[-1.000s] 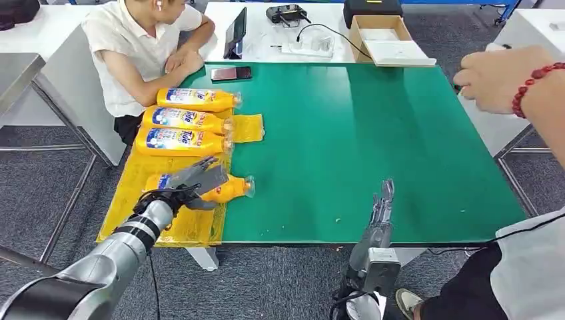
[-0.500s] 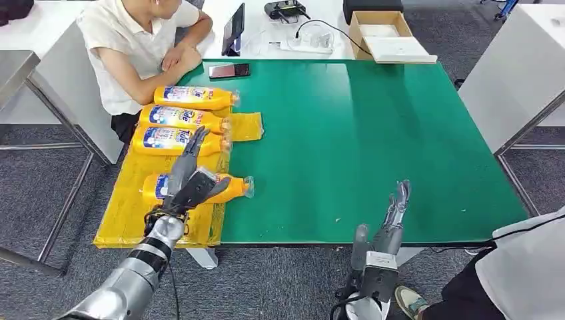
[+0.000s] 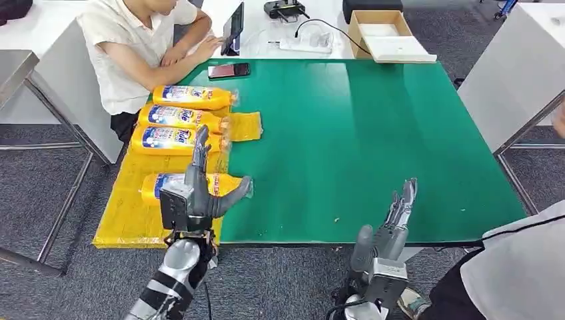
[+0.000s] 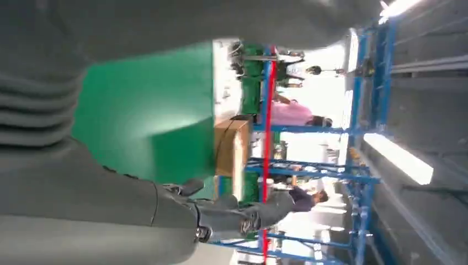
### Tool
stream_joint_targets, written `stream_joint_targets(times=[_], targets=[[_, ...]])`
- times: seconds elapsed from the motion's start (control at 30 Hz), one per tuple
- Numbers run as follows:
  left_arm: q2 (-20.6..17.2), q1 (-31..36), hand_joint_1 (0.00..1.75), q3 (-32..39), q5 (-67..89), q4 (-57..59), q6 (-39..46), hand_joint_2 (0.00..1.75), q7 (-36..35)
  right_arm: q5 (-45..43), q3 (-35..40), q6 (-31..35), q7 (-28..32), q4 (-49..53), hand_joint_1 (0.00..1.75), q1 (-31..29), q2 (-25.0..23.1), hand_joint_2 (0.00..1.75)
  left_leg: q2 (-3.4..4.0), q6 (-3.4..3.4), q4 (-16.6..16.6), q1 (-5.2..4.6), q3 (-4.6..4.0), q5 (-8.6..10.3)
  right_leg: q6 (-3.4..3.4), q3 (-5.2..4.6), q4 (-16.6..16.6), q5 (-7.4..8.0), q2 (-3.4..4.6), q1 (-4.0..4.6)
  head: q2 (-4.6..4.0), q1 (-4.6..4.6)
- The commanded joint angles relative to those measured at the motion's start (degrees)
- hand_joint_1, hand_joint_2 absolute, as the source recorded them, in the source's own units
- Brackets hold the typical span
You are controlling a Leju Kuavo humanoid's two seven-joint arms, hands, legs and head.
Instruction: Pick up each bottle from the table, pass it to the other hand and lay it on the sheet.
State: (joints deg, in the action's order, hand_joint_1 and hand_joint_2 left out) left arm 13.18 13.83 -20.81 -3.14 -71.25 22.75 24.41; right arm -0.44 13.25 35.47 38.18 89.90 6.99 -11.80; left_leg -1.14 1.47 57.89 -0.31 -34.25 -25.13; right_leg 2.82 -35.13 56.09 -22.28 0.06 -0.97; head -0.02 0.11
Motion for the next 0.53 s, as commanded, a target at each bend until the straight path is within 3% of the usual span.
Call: stream_joint_targets(times=[0.03,0.37,0.4,0.47,0.5,0.53], targets=[[-2.5,-8.6,0.00,-6.5,-14.0,-1.7,0.1,1.75,-1.7,8.3,-3.5,4.5,1.8,2.5,0.00,4.7,-4.5,0.00,0.04,-0.09,-0.1,0.02,0.21,-0.10,-0.11,0.17,0.0,-0.12,-0.02,0.03,0.00,0.02],[-2.5,-8.2,0.00,-6.7,-14.1,-1.8,0.4,1.75,-1.8,8.2,-3.7,4.5,1.8,2.0,0.00,4.1,-4.5,0.00,0.07,-0.11,0.0,0.05,0.08,-0.10,-0.13,0.07,0.0,-0.11,0.02,0.06,0.02,0.02],[-3.2,-8.2,0.00,-7.5,-13.2,-2.0,2.7,1.75,-1.1,3.1,-0.4,3.2,1.8,-0.6,0.00,3.6,-1.7,0.00,0.08,-0.09,0.0,0.04,0.03,-0.07,-0.10,0.02,0.0,-0.06,0.04,0.06,0.02,0.00],[-3.5,-8.9,0.00,-7.8,-12.6,-1.5,5.5,1.75,0.2,1.6,1.8,1.9,0.9,0.0,0.00,3.0,2.3,0.00,0.12,-0.10,-0.1,0.06,0.14,-0.08,-0.12,0.13,-0.1,-0.06,0.07,0.08,0.02,0.02],[-3.9,-8.5,0.00,-8.6,-9.9,-0.2,8.1,1.75,1.7,3.2,1.4,3.0,-0.1,-0.4,0.00,2.5,3.2,1.75,0.09,-0.08,-0.1,0.05,0.10,-0.06,-0.09,0.11,-0.1,-0.04,0.05,0.06,0.02,0.00],[-3.8,-8.5,0.00,-8.7,-9.3,0.3,9.0,1.75,2.7,3.3,0.6,3.6,-0.1,-1.2,0.00,2.0,3.1,1.75,0.08,-0.06,-0.1,0.04,0.09,-0.05,-0.07,0.11,-0.1,-0.02,0.06,0.05,0.00,0.00]])
